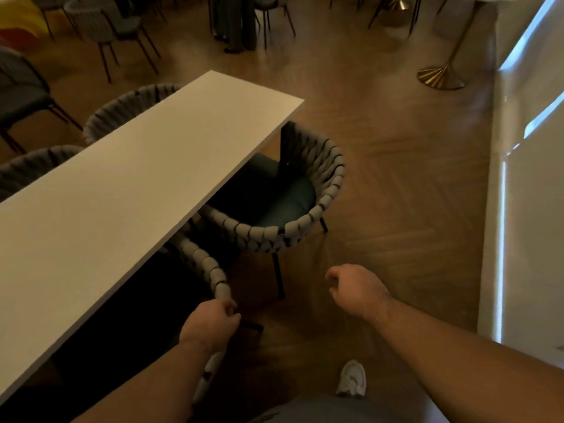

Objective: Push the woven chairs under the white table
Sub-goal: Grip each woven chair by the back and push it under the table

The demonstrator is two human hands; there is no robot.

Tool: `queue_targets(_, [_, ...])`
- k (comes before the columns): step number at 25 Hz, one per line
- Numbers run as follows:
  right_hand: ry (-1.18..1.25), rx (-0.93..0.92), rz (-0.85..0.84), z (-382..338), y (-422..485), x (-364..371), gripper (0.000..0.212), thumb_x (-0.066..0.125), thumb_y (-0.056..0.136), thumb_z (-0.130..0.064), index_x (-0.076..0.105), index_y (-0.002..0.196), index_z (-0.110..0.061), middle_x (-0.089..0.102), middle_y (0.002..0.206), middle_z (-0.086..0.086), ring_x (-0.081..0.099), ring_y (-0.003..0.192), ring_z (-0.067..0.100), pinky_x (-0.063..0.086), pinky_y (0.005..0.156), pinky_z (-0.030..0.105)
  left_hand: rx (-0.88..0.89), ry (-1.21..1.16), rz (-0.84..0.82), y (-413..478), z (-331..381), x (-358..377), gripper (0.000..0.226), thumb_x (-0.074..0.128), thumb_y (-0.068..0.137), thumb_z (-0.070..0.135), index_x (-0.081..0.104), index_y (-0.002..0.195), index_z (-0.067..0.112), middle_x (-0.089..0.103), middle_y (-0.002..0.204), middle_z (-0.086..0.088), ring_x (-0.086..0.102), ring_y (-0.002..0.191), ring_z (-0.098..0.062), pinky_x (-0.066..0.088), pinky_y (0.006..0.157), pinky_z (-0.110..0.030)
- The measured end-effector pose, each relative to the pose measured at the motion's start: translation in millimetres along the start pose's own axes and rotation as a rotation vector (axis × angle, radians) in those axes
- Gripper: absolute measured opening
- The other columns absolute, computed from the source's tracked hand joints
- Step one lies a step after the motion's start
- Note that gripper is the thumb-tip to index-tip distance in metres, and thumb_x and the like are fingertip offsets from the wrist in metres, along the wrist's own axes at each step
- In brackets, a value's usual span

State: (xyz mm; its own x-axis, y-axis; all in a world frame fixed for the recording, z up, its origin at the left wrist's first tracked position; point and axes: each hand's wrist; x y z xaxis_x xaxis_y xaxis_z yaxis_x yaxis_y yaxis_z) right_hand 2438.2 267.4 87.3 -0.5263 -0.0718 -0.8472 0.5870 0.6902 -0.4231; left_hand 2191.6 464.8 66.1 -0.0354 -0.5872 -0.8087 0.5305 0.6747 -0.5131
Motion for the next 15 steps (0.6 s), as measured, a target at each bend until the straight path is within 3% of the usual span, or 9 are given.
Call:
queue_targets(4, [-0.031,-0.019,0.014,68,14,-46,0.030,0.062,0.093,-0.033,0.067,0.123,-0.034,0.068,0.122,-0.006,0.066,0.111,0.020,0.055,0.090,0.035,0.009,-0.039,0.021,25,89,11,0.039,0.060,0.098,0.047,0.059,0.135,0.035,0.065,0.116,0.013,0.064,0.090,-0.004,0.060,0.078,-0.028])
queue_targets(7, [-0.012,-0.012,0.037,105,25,-77,0.033,0.063,0.095,-0.033,0.066,0.127,-0.033,0.068,0.125,-0.007,0.066,0.112,0.019,0.055,0.092,0.036,0.006,-0.052,0.017,33,132,18,0.042,0.061,0.098,0.044,0.057,0.139,0.032,0.065,0.123,0.010,0.064,0.100,-0.007,0.058,0.087,-0.030])
queue_targets(15, [0.010,-0.056,0.025,132,81,-101,0.034,0.064,0.097,-0.032,0.063,0.132,-0.034,0.063,0.128,-0.008,0.062,0.114,0.016,0.055,0.094,0.035,0.027,-0.041,0.048,90,178,4,0.048,0.064,0.098,0.038,0.055,0.144,0.028,0.063,0.135,0.006,0.061,0.119,-0.014,0.053,0.098,-0.031])
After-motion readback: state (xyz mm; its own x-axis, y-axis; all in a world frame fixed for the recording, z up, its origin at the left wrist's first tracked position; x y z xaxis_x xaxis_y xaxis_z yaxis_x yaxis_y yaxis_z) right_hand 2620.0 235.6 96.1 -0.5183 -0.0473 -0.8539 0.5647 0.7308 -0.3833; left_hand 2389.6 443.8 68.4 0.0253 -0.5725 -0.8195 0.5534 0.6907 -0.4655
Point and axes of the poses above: each hand's wrist, its own y-axis towards the middle knuckle, its own x-axis out of the palm, z = x × y
